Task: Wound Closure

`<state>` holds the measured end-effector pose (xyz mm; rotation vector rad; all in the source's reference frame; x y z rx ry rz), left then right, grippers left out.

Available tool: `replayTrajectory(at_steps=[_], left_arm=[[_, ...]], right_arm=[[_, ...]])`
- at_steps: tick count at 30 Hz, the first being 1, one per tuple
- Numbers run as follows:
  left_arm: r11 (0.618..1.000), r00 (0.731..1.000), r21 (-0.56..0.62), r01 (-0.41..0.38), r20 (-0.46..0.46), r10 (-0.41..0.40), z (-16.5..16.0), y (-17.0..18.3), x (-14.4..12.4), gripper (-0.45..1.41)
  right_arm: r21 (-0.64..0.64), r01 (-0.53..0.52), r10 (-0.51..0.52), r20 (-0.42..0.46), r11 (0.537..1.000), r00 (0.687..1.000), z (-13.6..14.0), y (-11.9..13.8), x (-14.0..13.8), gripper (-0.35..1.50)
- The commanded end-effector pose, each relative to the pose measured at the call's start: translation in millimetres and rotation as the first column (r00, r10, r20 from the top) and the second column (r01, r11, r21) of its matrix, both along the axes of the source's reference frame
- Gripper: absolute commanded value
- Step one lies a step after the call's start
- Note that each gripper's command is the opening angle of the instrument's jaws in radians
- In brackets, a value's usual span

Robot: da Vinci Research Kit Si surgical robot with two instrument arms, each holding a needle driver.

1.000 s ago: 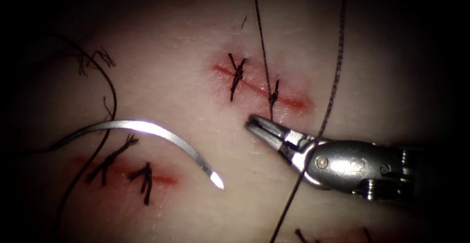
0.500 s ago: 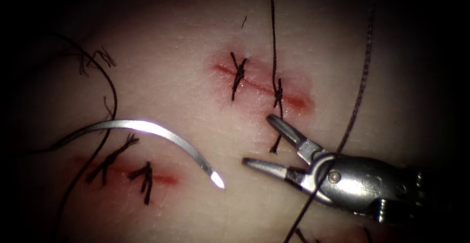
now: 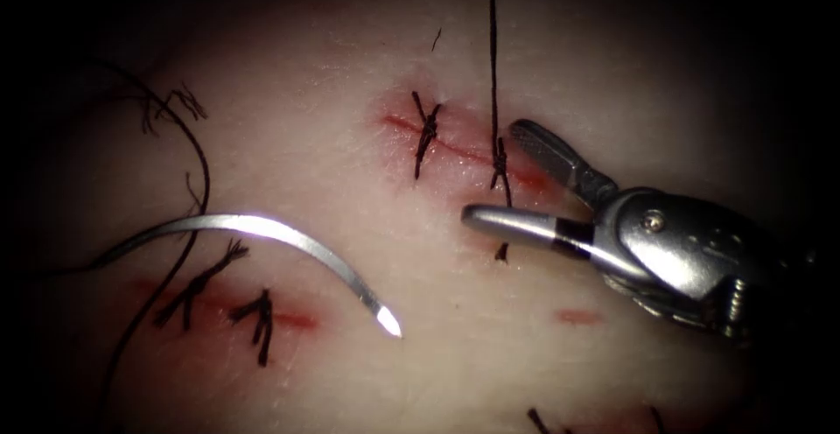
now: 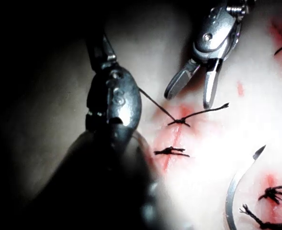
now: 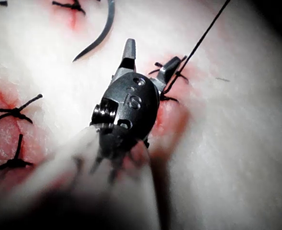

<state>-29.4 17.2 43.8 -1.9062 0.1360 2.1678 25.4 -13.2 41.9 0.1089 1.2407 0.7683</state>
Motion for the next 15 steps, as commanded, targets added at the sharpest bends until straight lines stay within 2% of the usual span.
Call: replayTrajectory(at_steps=[1,5,9,15], left_arm=[[1.000,1.000,-0.003,-0.002,0.000,0.002,0.1,-0.1,-0.7,-0.45],[1.000,1.000,-0.003,-0.008,0.010,0.008,-0.7,-0.7,-1.3,-0.45],[1.000,1.000,-0.002,-0.008,0.015,0.008,-0.8,-0.6,-1.7,-0.45],[1.000,1.000,-0.006,-0.014,0.020,0.014,-0.7,-0.8,-2.1,-0.45]], right_arm=[[0.003,-0.010,0.010,0.007,1.000,1.000,1.4,1.4,0.8,1.08],[0.005,-0.005,0.005,0.033,1.000,0.999,3.1,2.4,1.3,1.15],[-0.003,-0.014,0.014,0.046,1.000,0.999,4.5,2.8,2.5,1.30],[-0.004,-0.009,0.009,0.044,1.000,0.999,5.4,3.2,4.6,1.33]])
